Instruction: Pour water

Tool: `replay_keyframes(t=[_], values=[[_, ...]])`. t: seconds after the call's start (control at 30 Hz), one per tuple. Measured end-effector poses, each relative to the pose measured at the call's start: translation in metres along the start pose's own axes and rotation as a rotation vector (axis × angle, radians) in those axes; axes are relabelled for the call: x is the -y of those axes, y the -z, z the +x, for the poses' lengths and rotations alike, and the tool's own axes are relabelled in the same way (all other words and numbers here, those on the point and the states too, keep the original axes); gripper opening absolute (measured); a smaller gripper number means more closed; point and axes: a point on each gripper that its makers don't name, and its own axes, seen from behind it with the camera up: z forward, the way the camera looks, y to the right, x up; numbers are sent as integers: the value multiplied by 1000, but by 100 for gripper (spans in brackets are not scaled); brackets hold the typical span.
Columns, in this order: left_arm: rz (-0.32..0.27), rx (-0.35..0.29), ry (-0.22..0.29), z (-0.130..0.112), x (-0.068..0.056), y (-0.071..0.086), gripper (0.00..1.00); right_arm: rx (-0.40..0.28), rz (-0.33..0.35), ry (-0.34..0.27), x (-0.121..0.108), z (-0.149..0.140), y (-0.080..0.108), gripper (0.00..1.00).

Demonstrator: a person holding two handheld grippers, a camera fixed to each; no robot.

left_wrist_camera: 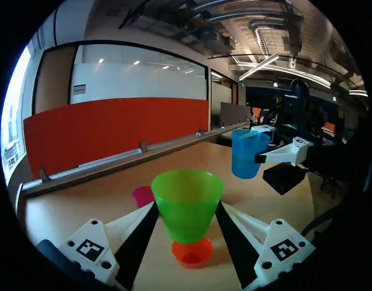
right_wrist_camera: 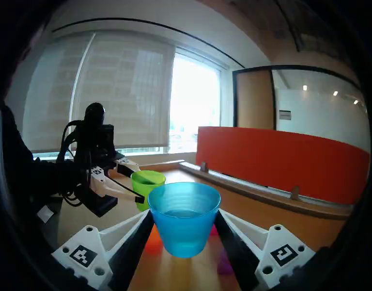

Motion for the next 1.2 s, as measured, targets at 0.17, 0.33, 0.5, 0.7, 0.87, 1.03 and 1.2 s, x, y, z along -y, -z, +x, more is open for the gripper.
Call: replay_keyframes(t=[0.17, 0.33, 0.5, 0.7, 0.87, 1.03, 1.2], values=[[-13, 5, 8, -2, -3, -1, 82, 6, 18, 7, 2, 2, 1, 88], [-28, 15, -2, -6, -8, -1, 82, 8, 25, 29, 0, 5, 2, 88], [-49, 29, -6, -9, -16, -2, 82, 9, 26, 63, -3, 10, 1, 87], [-75, 32, -7, -12, -28, -4, 82, 7, 32, 105, -6, 19, -1, 88], [-99, 25, 1, -12, -38, -6, 82, 13, 38, 147, -9, 24, -6, 88], [-110, 16, 7, -10, -42, -9, 82, 13, 48, 184, -9, 30, -10, 87], [-121, -8, 15, -3, -46, -9, 82, 12, 51, 220, -12, 38, -13, 88]])
